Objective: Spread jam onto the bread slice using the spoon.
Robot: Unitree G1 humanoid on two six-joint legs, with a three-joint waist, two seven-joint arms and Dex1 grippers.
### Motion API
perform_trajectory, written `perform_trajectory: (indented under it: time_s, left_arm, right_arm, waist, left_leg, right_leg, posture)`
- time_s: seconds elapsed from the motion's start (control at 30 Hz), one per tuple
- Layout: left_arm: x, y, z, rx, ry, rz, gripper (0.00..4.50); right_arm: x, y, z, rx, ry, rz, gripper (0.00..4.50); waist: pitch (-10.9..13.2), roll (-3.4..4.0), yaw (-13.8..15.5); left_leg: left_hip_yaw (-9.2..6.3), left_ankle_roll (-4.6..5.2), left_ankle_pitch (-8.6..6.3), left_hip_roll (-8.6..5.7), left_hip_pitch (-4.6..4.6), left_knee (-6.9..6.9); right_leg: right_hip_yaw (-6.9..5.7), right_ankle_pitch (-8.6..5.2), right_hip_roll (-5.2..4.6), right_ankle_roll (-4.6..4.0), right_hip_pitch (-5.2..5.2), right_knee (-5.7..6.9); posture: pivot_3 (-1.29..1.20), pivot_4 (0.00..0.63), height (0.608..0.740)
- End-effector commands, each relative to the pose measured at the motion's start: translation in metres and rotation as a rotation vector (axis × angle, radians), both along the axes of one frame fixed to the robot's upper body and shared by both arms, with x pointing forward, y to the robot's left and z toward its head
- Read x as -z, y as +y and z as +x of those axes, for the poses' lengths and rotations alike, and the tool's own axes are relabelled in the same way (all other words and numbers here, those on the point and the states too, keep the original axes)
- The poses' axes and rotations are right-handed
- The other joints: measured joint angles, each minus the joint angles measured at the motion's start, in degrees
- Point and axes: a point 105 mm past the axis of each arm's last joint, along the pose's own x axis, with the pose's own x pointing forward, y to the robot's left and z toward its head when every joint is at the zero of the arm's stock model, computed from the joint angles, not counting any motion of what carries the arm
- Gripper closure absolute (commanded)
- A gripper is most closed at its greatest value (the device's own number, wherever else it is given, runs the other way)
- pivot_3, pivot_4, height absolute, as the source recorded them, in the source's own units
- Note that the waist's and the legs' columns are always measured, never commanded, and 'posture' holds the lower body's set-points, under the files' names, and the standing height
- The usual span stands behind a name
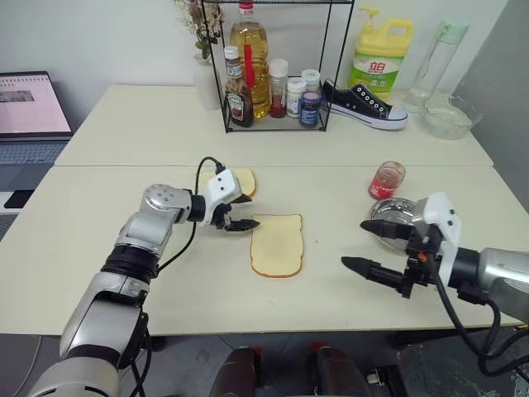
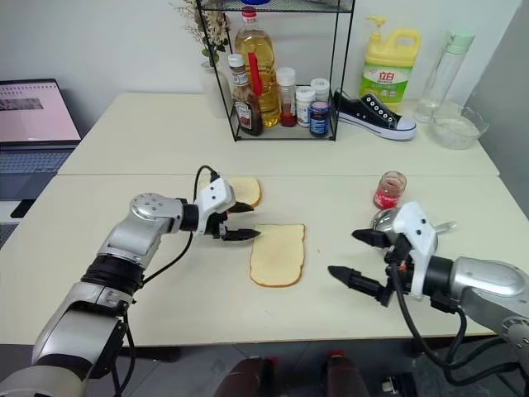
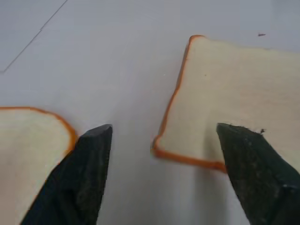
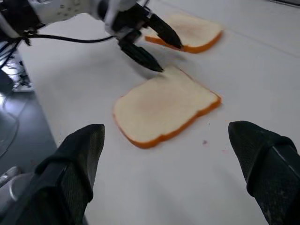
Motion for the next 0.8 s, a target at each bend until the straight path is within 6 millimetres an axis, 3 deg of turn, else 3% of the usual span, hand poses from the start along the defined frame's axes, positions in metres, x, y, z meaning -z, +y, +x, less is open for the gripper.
perform_trajectory:
  time_s: [0.03, 0.17, 0.27, 0.47, 0.6, 0.8]
  left_arm:
    - [-0.056, -0.03, -0.009, 0.117, -0.141, -0.14, 0.03]
    - [-0.075, -0.061, -0.024, 0.216, -0.184, -0.219, 0.03]
    - [-0.081, -0.101, -0.05, 0.364, -0.154, -0.313, 0.03]
    - [-0.064, -0.144, -0.08, 0.529, -0.115, -0.335, 0.03]
    - [-0.064, -0.156, -0.08, 0.528, -0.122, -0.359, 0.03]
    - [-0.068, -0.162, -0.08, 0.495, -0.118, -0.392, 0.03]
  right_arm:
    - [-0.014, -0.037, 0.01, 0.257, -0.112, -0.003, 0.0]
    - [-0.017, -0.073, 0.014, 0.497, -0.151, 0.054, 0.0]
    - [-0.011, -0.109, 0.009, 0.758, -0.148, 0.137, 0.0]
    - [0.013, -0.128, -0.008, 0.992, -0.041, 0.466, 0.0]
    - [0.022, -0.156, -0.001, 1.11, 0.001, 0.65, 0.0]
    - [0.039, -0.18, 0.035, 1.124, 0.078, 0.771, 0.0]
  waist:
    - [0.0, -0.02, 0.5]
    - [0.0, -0.01, 0.9]
    - [0.0, 0.01, 1.0]
    - [-0.2, 0.2, 0.8]
    - [-0.3, 0.42, 0.4]
    - [-0.4, 0.62, -0.1]
  left_leg:
    - [0.0, 0.0, 0.0, -0.01, -0.01, 0.0]
    - [-0.06, 0.0, 0.0, -0.07, -0.07, 0.19]
    - [-0.09, 0.0, 0.0, -0.05, -0.03, 0.19]
    - [-0.05, 0.01, 0.01, -0.04, 0.03, 0.1]
    - [0.11, 0.02, 0.02, -0.02, 0.14, 0.05]
    - [0.33, 0.04, 0.01, -0.04, 0.42, -0.1]
  right_leg:
    - [0.01, 0.0, -0.01, 0.0, 0.0, 0.0]
    - [-0.03, 0.03, -0.06, 0.05, 0.08, 0.01]
    - [-0.05, 0.04, -0.03, 0.07, 0.12, 0.03]
    - [0.01, 0.04, -0.01, 0.06, 0.13, 0.04]
    - [0.18, 0.04, 0.03, 0.06, 0.13, 0.09]
    - [0.38, 0.02, 0.06, 0.07, 0.28, 0.03]
  posture:
    - [0.0, 0.15, 0.74]
    - [0.0, 0.15, 0.74]
    - [0.0, 0.15, 0.74]
    - [0.0, 0.15, 0.74]
    - [0.0, 0.15, 0.74]
    - [0.0, 0.15, 0.74]
